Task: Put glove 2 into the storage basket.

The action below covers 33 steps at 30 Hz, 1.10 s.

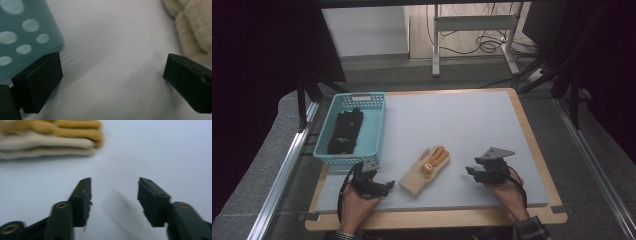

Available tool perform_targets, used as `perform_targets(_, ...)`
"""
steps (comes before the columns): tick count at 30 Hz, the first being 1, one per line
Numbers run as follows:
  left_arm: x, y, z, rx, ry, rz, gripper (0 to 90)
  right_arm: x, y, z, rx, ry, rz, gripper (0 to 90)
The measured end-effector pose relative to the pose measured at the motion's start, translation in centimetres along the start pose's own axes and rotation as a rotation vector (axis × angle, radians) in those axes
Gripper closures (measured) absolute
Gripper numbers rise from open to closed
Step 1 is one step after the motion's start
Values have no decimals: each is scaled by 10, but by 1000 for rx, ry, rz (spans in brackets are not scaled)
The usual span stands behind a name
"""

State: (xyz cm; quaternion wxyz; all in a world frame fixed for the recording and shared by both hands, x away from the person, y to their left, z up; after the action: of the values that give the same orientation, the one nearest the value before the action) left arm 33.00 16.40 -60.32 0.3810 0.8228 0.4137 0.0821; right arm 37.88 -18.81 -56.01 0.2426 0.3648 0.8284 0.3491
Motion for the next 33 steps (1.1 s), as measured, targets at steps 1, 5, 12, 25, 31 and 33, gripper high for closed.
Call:
perform_targets(1, 0, 0, 0, 0, 0, 0, 23, 0, 0, 0, 0, 0, 0, 426)
perform_targets(5, 0, 0, 0, 1, -1, 0, 23, -23, -12, -2, 7, -61, 45, 333)
perform_targets(12, 0, 0, 0, 1, 0, 1, 23, -45, -30, 0, 47, -134, 78, 208)
perform_targets(25, 0, 0, 0, 2, -3, 1, 17, -49, -33, 3, 74, -156, 108, 105)
perform_targets(31, 0, 0, 0, 8, -18, 12, 9, -50, -33, 3, 71, -153, 115, 110)
perform_targets(33, 0, 0, -1, 11, -21, 18, 17, -50, -33, 3, 69, -154, 116, 114)
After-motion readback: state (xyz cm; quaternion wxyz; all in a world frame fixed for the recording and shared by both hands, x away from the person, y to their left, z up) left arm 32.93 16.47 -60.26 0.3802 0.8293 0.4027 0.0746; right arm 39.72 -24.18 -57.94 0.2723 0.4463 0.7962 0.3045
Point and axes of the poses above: each handheld gripper's, and its own axes: z roughly forward along the jaws, y roughly out of its top, x roughly to its left, the point moved 7 cm from there along z, roughly forward along the jaws, and after that the axes turned 10 degrees about -y, right-handed, at the moved point
